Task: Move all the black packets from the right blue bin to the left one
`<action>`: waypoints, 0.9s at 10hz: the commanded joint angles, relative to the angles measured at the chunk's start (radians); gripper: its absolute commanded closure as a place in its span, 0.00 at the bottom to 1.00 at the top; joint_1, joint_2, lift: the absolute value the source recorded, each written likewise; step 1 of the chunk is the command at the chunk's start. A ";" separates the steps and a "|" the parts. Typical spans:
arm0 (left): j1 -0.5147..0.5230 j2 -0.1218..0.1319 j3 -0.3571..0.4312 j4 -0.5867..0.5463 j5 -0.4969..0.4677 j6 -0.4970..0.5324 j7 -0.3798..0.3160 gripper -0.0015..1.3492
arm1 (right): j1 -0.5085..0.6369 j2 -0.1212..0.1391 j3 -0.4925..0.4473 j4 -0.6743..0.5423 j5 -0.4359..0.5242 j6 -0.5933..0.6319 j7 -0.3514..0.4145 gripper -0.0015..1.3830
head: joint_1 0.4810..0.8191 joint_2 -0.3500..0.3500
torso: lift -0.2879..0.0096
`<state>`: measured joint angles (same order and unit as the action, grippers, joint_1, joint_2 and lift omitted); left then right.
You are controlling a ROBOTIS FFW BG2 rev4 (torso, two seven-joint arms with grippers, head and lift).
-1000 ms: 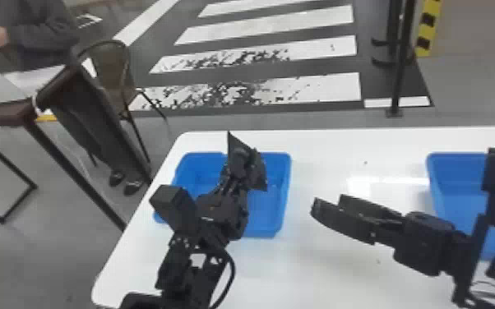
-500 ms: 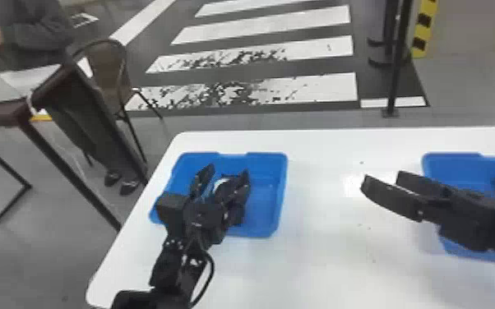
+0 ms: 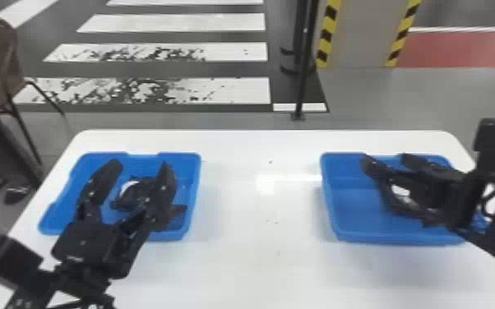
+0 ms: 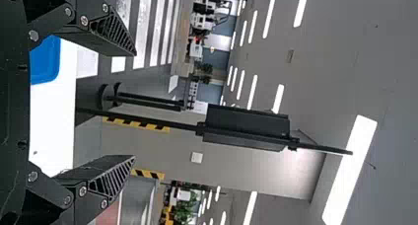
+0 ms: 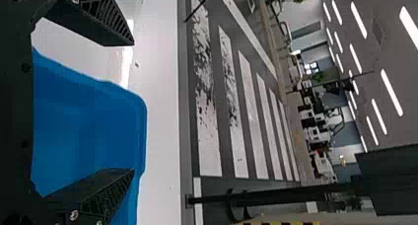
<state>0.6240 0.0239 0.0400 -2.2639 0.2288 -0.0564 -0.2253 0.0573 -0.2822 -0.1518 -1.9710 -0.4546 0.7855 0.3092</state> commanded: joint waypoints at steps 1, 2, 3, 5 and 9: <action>0.053 0.001 -0.010 -0.037 0.018 -0.005 0.003 0.24 | -0.050 0.000 -0.022 0.077 0.060 0.024 -0.024 0.08 | 0.63 0.43 | 0.50; 0.058 -0.006 0.000 -0.037 0.014 -0.008 0.003 0.24 | -0.097 -0.003 -0.028 0.173 0.080 0.034 -0.027 0.08 | 0.63 0.40 | 0.50; 0.058 -0.006 0.002 -0.037 0.004 -0.027 0.003 0.24 | -0.121 -0.008 -0.028 0.222 0.094 0.051 -0.027 0.08 | 0.63 0.35 | 0.50; 0.066 -0.012 0.012 -0.037 0.004 -0.039 0.003 0.24 | -0.129 -0.011 -0.028 0.227 0.128 0.135 -0.038 0.08 | 0.63 0.31 | 0.50; 0.063 -0.012 0.012 -0.037 -0.015 -0.044 0.003 0.24 | -0.138 0.000 -0.028 0.279 0.181 0.179 -0.101 0.08 | 0.63 0.27 | 0.50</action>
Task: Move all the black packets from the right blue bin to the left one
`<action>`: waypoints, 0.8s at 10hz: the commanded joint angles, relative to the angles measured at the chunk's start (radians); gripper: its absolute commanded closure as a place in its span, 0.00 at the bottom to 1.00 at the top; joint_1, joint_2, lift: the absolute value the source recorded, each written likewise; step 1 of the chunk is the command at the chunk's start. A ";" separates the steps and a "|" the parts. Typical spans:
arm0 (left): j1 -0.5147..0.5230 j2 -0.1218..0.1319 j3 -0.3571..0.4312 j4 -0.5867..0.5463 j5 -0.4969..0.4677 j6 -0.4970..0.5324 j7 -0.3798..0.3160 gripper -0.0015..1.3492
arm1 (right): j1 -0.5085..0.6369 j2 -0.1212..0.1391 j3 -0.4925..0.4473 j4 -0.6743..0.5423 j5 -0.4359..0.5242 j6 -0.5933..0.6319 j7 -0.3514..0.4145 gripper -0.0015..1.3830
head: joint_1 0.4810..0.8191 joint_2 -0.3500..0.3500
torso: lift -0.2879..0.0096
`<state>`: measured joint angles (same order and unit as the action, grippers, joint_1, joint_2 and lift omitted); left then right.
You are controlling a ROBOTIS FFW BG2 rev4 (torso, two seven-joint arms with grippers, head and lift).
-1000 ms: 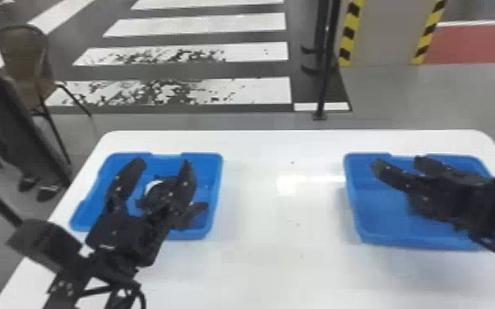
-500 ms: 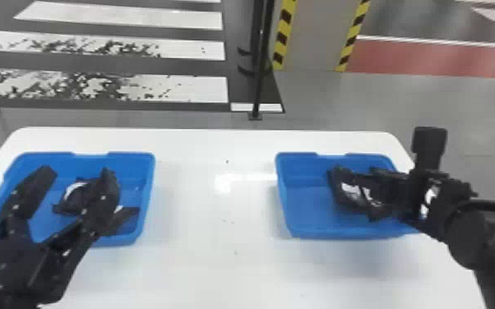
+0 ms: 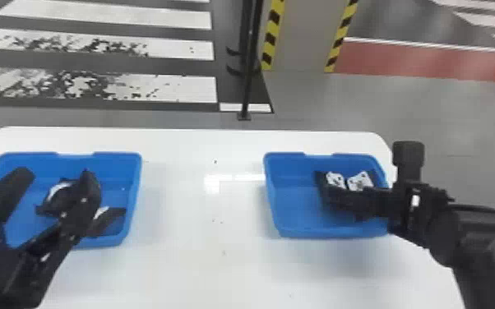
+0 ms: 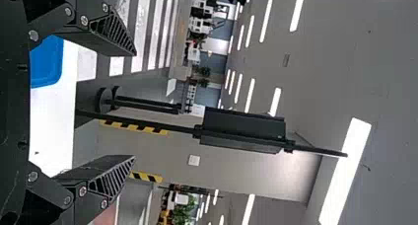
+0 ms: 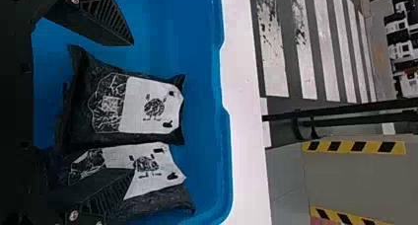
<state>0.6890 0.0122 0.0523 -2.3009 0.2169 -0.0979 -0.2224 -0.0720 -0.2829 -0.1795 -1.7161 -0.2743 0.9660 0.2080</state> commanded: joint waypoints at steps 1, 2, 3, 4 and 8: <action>-0.002 0.000 -0.002 0.000 -0.008 -0.005 0.000 0.24 | -0.011 0.001 0.000 0.041 -0.009 -0.004 0.001 0.08 | 0.63 0.27 | 0.50; -0.002 0.000 -0.002 0.000 -0.010 -0.005 0.000 0.24 | -0.011 0.002 0.000 0.051 -0.023 -0.011 0.001 0.09 | 0.63 0.26 | 0.50; -0.004 0.000 -0.002 0.000 -0.010 -0.005 0.000 0.24 | -0.014 0.002 0.000 0.070 -0.037 -0.011 0.001 0.09 | 0.63 0.26 | 0.50; -0.004 0.000 -0.002 0.000 -0.010 -0.005 0.000 0.24 | -0.019 0.002 0.000 0.097 -0.051 -0.011 -0.001 0.09 | 0.63 0.27 | 0.50; -0.007 0.000 0.000 0.000 -0.006 0.000 0.000 0.24 | -0.031 0.004 0.002 0.171 -0.077 -0.119 0.017 0.47 | 0.63 0.27 | 0.50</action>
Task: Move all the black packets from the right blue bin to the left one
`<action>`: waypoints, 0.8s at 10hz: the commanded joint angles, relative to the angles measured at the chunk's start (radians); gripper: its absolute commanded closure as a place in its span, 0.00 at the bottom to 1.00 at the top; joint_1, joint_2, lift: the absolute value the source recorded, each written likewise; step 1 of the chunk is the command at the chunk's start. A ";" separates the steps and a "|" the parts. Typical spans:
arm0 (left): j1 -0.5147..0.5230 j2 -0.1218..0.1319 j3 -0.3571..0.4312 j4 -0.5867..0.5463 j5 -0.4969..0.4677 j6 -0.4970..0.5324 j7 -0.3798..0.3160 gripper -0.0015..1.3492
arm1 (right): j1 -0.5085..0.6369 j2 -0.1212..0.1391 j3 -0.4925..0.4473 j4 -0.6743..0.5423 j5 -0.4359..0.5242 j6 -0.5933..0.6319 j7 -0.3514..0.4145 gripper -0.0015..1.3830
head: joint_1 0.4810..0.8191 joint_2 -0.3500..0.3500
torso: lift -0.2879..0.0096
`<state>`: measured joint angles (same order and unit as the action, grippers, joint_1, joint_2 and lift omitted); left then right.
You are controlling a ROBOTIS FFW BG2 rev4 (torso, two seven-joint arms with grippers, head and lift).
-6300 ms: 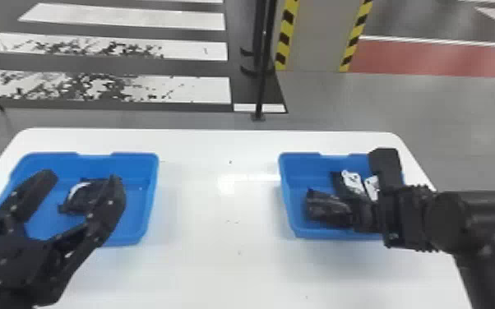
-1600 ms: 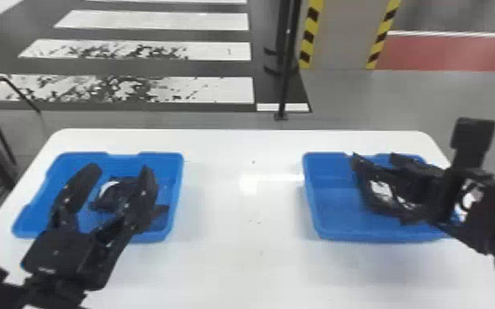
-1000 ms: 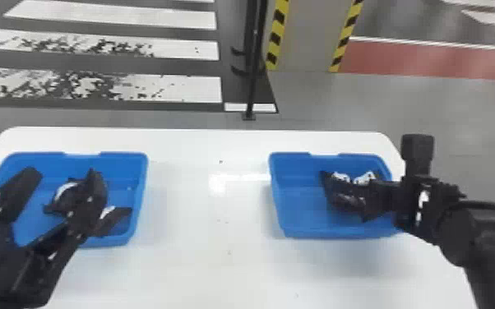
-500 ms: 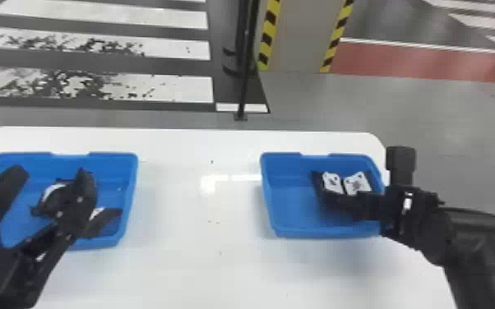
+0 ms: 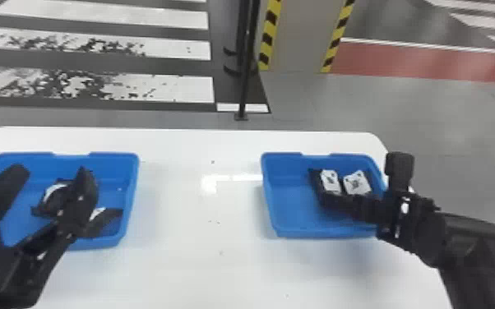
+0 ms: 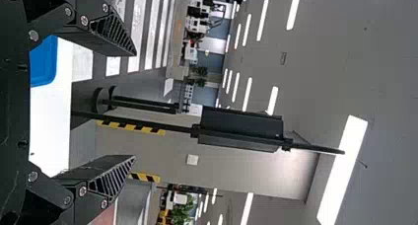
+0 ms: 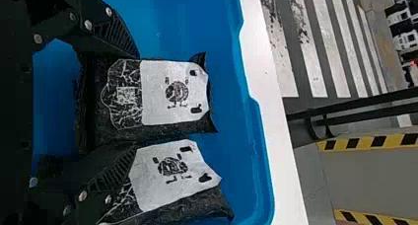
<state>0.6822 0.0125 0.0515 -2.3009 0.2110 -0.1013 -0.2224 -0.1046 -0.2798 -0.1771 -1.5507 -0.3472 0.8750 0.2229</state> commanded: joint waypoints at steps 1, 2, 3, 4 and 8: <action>0.000 0.000 0.002 0.000 0.004 0.003 0.000 0.24 | 0.011 0.004 0.004 0.006 -0.020 -0.082 0.006 0.68 | 0.63 0.27 | 0.50; 0.002 0.000 0.004 0.000 0.004 0.005 0.000 0.24 | 0.016 0.007 0.004 0.003 -0.040 -0.104 0.006 0.76 | 0.63 0.28 | 0.50; 0.002 0.000 0.002 0.000 0.006 0.008 0.000 0.24 | 0.019 0.008 0.004 0.008 -0.042 -0.117 0.004 0.77 | 0.63 0.29 | 0.50; 0.002 0.000 0.004 0.000 0.006 0.008 0.000 0.24 | 0.019 0.008 0.000 0.015 -0.054 -0.119 0.004 0.78 | 0.63 0.29 | 0.50; 0.002 0.000 0.002 0.000 0.008 0.003 0.000 0.24 | 0.051 0.013 -0.002 0.013 -0.107 -0.166 0.004 0.80 | 0.63 0.30 | 0.50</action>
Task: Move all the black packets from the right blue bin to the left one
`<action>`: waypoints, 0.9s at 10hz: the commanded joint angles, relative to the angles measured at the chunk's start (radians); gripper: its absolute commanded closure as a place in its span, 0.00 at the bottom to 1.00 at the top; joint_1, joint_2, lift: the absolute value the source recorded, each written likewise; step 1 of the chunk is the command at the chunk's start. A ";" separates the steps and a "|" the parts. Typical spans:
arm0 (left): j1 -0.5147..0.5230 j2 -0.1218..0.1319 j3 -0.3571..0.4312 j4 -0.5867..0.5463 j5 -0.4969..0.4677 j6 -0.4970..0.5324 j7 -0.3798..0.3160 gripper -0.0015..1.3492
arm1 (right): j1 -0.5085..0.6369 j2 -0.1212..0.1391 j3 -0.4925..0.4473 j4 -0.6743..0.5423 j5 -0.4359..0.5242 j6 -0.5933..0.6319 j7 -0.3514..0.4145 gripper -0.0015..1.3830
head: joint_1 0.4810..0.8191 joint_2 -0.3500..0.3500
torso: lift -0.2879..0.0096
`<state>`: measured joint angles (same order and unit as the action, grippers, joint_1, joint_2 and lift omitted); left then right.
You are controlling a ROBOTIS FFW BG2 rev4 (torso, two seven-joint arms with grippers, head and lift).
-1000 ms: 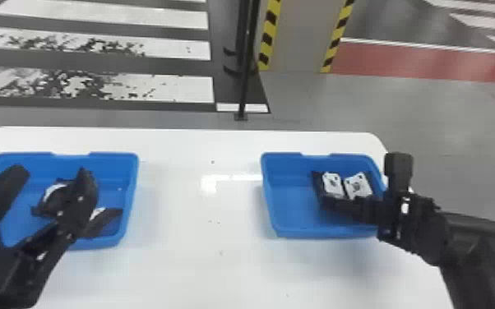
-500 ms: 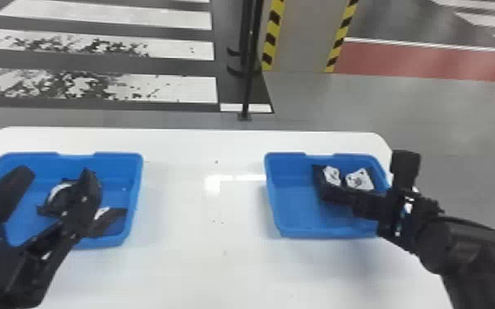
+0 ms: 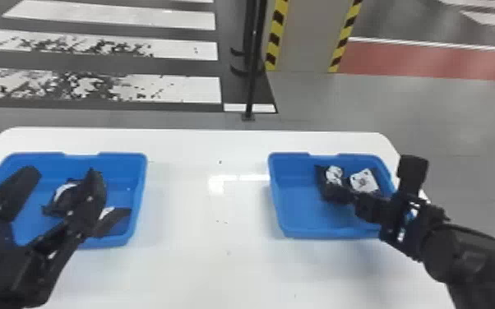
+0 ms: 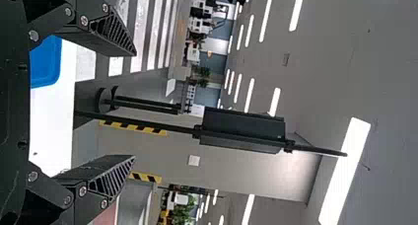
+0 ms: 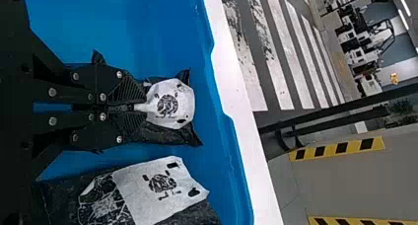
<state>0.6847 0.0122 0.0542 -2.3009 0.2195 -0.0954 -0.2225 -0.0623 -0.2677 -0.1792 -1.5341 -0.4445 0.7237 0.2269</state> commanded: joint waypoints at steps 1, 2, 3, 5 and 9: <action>0.000 0.000 0.000 0.000 0.008 -0.005 -0.001 0.24 | 0.043 0.005 0.000 -0.060 -0.060 -0.032 0.002 0.80 | 0.63 0.30 | 0.50; 0.000 0.000 -0.002 0.000 0.016 -0.018 -0.001 0.24 | 0.087 0.010 0.000 -0.148 -0.096 -0.041 0.011 0.80 | 0.63 0.31 | 0.50; 0.000 0.000 -0.004 0.000 0.022 -0.025 -0.001 0.24 | 0.121 0.015 0.002 -0.207 -0.126 -0.059 0.037 0.80 | 0.63 0.33 | 0.50; -0.005 0.003 -0.014 0.000 0.054 0.002 -0.001 0.24 | 0.163 0.018 0.044 -0.293 -0.184 -0.135 0.088 0.80 | 0.63 0.40 | 0.50; -0.066 0.020 -0.038 0.000 0.145 0.223 -0.041 0.23 | 0.187 -0.013 0.291 -0.394 -0.351 -0.289 0.153 0.80 | 0.63 0.56 | 0.50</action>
<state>0.6355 0.0306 0.0164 -2.3009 0.3359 0.0735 -0.2591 0.1236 -0.2767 0.0700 -1.9171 -0.7680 0.4427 0.3797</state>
